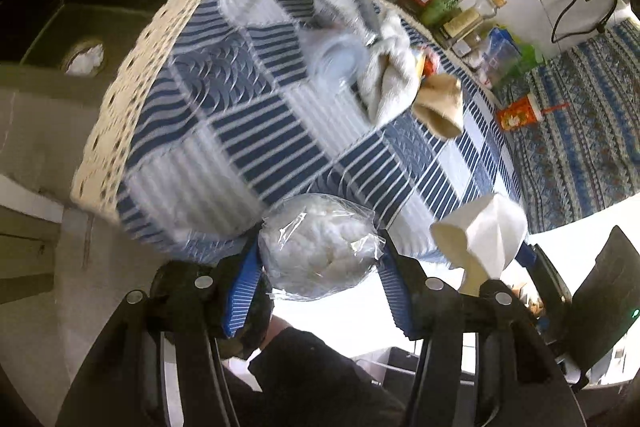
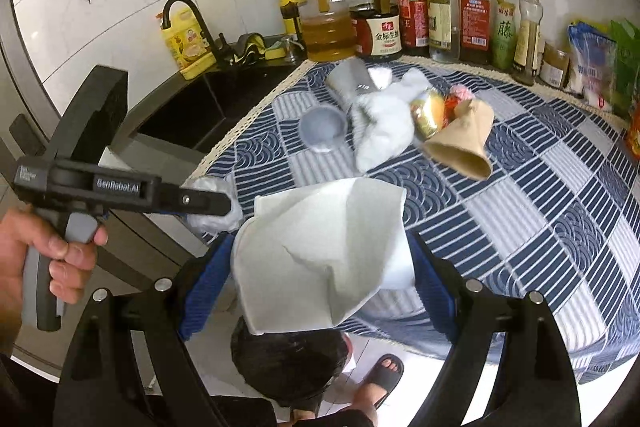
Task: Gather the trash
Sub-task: 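Carry both items down over the black trash bin and release them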
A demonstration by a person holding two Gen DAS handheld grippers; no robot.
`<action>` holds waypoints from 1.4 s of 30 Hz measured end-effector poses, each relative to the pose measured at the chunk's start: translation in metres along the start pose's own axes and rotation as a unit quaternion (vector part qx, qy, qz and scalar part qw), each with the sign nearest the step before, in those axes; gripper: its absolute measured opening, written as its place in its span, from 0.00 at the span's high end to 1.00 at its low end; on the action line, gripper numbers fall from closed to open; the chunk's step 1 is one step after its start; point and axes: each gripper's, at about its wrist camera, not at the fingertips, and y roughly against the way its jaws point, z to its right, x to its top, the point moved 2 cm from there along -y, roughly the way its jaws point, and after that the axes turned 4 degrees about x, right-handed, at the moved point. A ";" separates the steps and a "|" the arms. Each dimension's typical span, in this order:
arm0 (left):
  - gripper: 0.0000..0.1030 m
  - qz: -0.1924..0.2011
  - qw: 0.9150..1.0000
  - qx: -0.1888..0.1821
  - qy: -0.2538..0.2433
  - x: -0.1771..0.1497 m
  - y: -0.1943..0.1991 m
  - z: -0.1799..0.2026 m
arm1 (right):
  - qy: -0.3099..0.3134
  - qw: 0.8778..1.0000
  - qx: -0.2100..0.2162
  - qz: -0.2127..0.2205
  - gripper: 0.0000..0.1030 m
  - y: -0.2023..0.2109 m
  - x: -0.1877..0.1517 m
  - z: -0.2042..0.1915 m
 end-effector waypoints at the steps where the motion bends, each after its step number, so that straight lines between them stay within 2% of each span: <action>1: 0.48 -0.002 1.000 0.000 0.001 -0.006 0.000 -0.004 | -0.003 1.000 0.003 -0.002 0.18 0.000 -0.004 -0.004; 13: 0.48 -0.056 0.998 0.004 0.017 -0.074 -0.014 -0.047 | -0.054 0.996 0.034 -0.055 0.18 -0.026 -0.059 -0.024; 26: 0.48 -0.112 0.993 0.022 0.041 -0.126 -0.046 -0.083 | -0.086 0.988 0.050 -0.118 0.18 -0.065 -0.118 -0.027; 37: 0.48 -0.151 0.986 0.033 0.062 -0.150 -0.075 -0.105 | -0.106 0.980 0.066 -0.157 0.18 -0.096 -0.147 -0.025; 42: 0.48 -0.161 0.984 0.034 0.062 -0.154 -0.086 -0.110 | -0.112 0.978 0.071 -0.159 0.18 -0.106 -0.149 -0.026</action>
